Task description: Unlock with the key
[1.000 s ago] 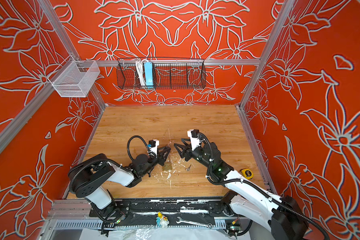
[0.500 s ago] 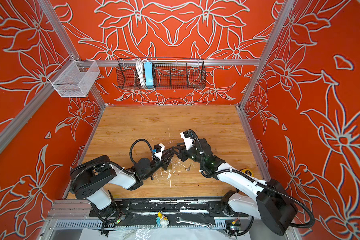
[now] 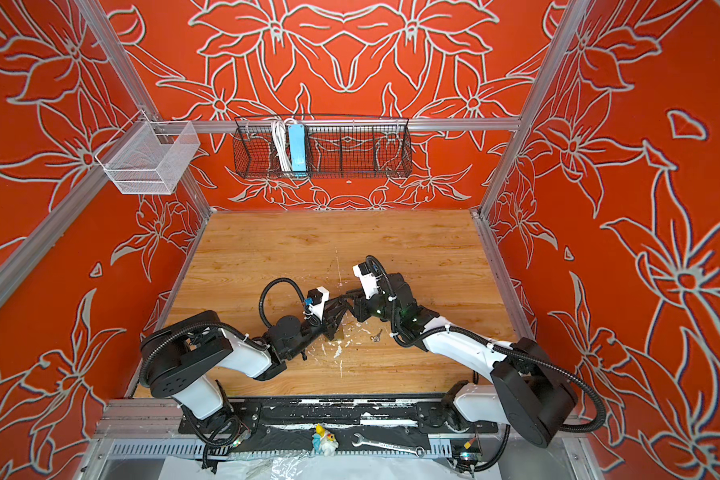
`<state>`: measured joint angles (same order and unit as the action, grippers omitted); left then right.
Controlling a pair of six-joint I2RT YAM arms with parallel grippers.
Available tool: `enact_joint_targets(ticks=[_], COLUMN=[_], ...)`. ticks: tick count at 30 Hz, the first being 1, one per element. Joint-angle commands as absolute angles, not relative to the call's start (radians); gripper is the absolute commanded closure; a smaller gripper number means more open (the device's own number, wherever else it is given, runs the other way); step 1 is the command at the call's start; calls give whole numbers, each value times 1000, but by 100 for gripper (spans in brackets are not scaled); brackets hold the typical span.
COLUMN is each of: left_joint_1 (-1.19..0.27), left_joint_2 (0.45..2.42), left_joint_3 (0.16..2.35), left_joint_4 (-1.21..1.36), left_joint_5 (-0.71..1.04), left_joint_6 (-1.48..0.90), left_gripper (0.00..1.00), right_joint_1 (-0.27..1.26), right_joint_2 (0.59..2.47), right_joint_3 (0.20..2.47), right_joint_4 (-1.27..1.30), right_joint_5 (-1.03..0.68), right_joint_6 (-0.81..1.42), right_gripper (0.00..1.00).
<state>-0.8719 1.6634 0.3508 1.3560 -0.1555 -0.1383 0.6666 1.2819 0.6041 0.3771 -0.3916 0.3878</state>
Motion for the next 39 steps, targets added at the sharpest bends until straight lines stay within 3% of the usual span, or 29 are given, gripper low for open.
enact_joint_targets(ticks=[1,7,11,12,14,15,22,25,30,37,39], left_joint_1=[-877,-877,-876,-876,-875,-872,-757,-727,-675,-660,-653], left_joint_2=[1631,1631,1610,1606,1593,1577,1318,1185,1068,960,978], left_joint_3=[356,358,349,350,364,371,385,468,402,467,494], left_joint_4=[1419,1419,1419,1414,1367,1329,968,649,677,411,377], left_joint_5=[-170,-179,-211,-220,-229,-206,84,111,463,653,691], left_joint_6=[-141,-155,-155,-158,-175,-173,-139,-70,5,176,180], left_gripper=[100,100,100,86,19,3,3,3,1,26,39], right_joint_1=[667,667,667,666,664,664,577,542,539,539,538], right_joint_2=[1290,1288,1284,1281,1265,1250,1045,974,934,1006,1016], right_joint_3=[638,646,647,645,636,630,564,509,417,454,453], right_joint_4=[383,363,353,355,359,359,332,391,600,693,713], right_joint_5=[-414,-412,-398,-391,-363,-348,-203,-228,-400,-712,-746], right_joint_6=[399,388,374,372,360,351,295,310,300,311,313], right_gripper=[84,100,100,100,100,100,100,100,100,100,100])
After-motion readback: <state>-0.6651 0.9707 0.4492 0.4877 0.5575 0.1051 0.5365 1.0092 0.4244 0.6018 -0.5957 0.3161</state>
